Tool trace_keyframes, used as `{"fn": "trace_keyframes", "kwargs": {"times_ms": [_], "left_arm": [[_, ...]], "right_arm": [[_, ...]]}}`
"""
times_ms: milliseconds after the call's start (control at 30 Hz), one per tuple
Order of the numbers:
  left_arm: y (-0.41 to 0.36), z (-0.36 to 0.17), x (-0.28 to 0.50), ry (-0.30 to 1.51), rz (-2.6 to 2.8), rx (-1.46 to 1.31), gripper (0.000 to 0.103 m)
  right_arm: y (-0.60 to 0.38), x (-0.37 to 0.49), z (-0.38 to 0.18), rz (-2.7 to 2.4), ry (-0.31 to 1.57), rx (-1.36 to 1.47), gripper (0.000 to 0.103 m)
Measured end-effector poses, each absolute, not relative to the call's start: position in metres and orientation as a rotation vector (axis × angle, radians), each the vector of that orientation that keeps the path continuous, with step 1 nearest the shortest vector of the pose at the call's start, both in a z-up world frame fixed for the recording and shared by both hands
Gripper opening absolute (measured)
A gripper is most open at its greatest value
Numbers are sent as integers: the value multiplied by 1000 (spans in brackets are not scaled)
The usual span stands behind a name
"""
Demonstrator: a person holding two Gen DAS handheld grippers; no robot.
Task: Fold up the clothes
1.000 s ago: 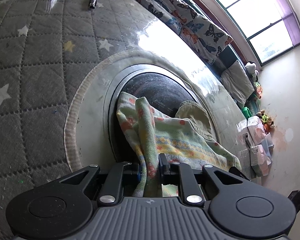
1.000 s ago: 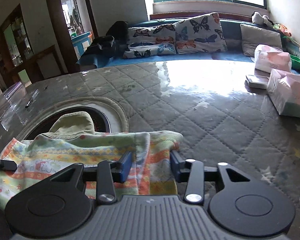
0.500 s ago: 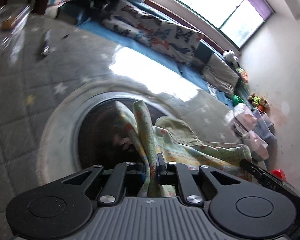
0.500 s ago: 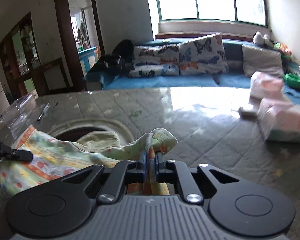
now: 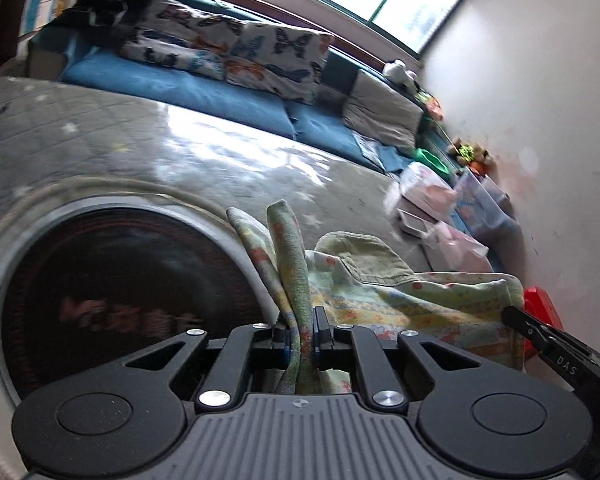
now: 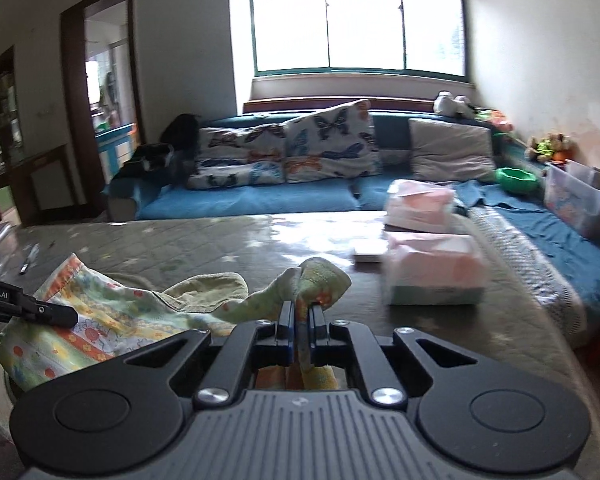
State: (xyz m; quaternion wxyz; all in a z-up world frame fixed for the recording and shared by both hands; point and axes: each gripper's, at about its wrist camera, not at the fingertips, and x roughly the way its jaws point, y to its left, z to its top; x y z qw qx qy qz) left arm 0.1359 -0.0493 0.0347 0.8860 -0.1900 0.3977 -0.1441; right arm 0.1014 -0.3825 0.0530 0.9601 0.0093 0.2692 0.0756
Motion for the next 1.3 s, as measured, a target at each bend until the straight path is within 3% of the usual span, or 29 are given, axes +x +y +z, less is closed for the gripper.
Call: {"fn": "trace_keyframes", "kwargs": {"times_ms": [467,533,600,667,1033,1300], "left_arm": [[-113,11,157,905,-349,-268,14],[-113,7,158,915,-325,-247,19],[-111,4,160,923,-306,-231,38],[-108,6,159,911,-284,-215,47],[-130,14,170,873,-388,-219,45],[-163,-4,197,915,-455,-215,32]], "right_arm": [[-441,101,22,20,626,64,7],[-449,102,15,-29,642,68,8],[-455,103,10,-47,651,75,10],[-461,104,8,-59,657,79,10],[-416,133,-8,112,711,85,10],[-398,158,-25,148,754,96,11]]}}
